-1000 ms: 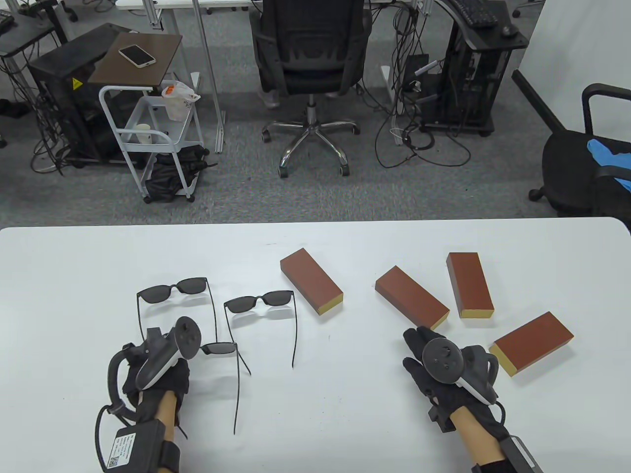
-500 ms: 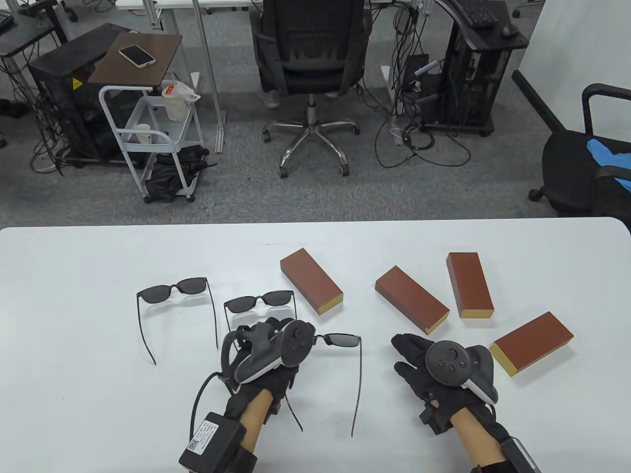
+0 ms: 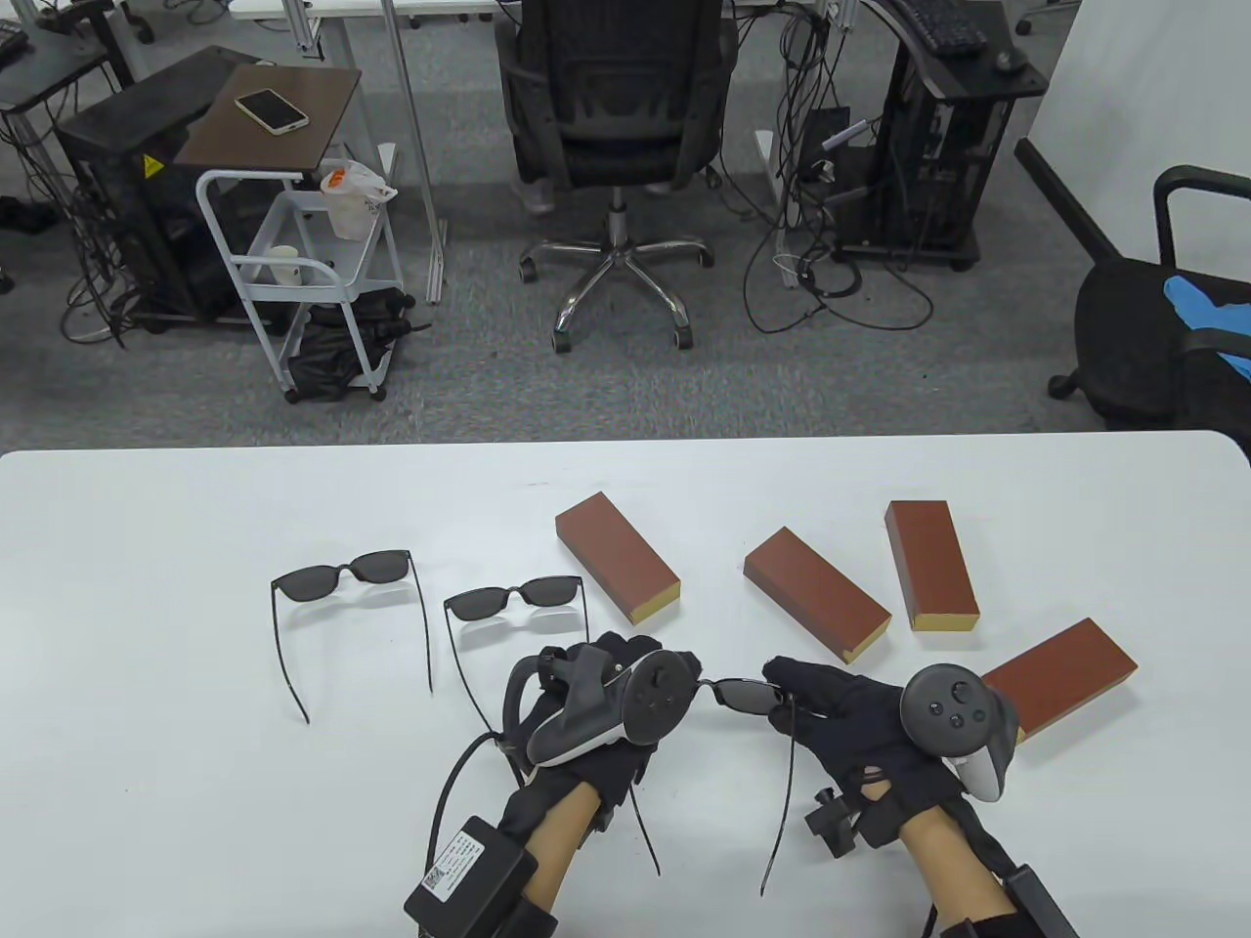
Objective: Slide to open storage boxes and store sunglasses
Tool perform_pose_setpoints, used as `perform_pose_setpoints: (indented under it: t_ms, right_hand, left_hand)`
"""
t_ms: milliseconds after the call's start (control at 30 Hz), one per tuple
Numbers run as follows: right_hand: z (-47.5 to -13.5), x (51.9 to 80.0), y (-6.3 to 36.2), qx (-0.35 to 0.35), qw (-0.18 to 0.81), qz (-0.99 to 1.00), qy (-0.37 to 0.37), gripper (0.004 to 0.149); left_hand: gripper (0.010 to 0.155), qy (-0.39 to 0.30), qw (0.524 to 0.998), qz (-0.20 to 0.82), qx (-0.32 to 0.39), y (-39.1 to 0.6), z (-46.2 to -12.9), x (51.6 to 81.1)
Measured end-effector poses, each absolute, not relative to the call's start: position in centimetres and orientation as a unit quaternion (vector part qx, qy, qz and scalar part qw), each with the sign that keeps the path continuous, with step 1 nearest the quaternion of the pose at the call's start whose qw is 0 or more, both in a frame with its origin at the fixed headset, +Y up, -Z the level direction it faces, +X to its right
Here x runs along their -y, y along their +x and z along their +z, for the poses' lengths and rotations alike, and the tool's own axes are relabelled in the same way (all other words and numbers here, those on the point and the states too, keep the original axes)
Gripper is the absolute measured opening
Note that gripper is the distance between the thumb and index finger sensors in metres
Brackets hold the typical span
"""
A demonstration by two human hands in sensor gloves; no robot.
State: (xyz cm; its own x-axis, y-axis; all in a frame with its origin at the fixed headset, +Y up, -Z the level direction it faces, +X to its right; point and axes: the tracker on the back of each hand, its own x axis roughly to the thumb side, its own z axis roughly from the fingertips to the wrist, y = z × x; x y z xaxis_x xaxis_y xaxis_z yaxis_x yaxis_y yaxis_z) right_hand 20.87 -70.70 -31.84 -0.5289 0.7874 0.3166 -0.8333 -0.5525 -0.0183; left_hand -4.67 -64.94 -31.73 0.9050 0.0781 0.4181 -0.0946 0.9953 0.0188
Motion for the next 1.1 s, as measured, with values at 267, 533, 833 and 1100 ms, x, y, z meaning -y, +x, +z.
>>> perform_pose_setpoints:
  t_ms: [267,533,833,1100]
  right_hand:
    - [-31.6,70.3,21.1,0.119,0.479,0.864,0.097,0.038]
    - [-31.4,70.4,21.5,0.123,0.529,0.839,0.034,0.039]
    - [-31.1,71.2,21.4,0.081,0.618,0.782,-0.026,0.04]
    - [-30.9,72.4,21.2,0.027,0.675,0.734,-0.069,0.041]
  left_hand:
    - [0.044,-0.004,0.966,0.187,0.18,-6.2,-32.0,64.6]
    - [0.056,-0.068,0.858,0.492,0.131,-9.4,-32.2,66.3]
    - [0.061,-0.087,0.662,0.734,0.123,-9.5,-31.7,69.6]
    - [0.067,-0.096,0.637,0.757,0.107,-9.0,-31.2,70.9]
